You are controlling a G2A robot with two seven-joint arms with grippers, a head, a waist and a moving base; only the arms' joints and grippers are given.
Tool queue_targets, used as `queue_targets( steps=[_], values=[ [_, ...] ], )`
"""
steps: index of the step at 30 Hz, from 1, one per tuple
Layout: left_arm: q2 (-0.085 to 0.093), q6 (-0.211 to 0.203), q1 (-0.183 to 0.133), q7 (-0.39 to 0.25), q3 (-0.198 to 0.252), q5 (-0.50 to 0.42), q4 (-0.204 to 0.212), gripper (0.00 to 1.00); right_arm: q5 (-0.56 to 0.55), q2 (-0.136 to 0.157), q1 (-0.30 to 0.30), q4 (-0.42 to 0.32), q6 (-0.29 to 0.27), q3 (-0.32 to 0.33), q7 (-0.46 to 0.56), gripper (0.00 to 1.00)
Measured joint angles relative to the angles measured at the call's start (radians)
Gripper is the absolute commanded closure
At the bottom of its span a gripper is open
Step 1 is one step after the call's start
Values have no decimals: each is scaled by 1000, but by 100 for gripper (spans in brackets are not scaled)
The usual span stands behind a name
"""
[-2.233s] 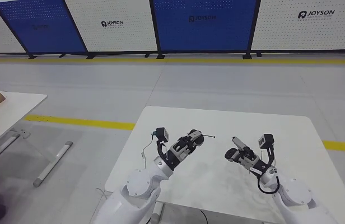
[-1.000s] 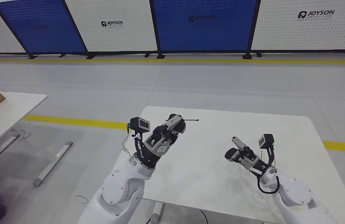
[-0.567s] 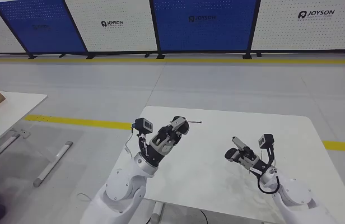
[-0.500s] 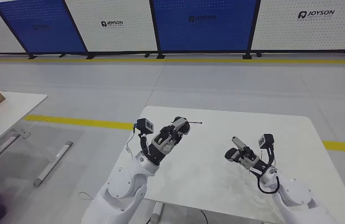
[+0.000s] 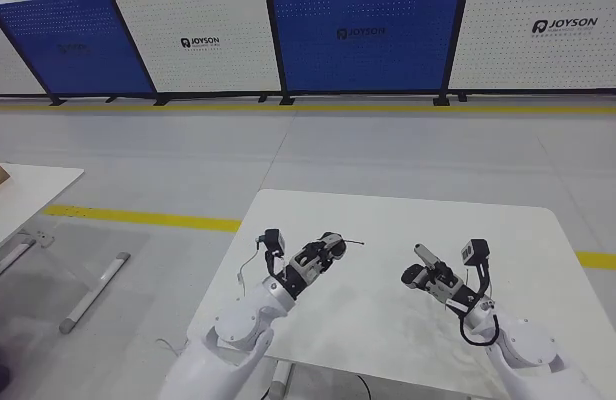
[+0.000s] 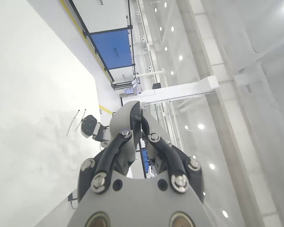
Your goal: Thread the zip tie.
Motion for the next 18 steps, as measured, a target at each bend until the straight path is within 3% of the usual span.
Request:
queue_targets(
  steps=[3,13,18],
  values=[
    [-1,-17,-6,26,10,37,13,100,0,0,0,0,0,0,0,0],
    [-2,-16,-8,26,11,35,10,100,0,0,0,0,0,0,0,0],
    [-2,-69,3,46,-1,48,-70,100,0,0,0,0,0,0,0,0]
  ],
)
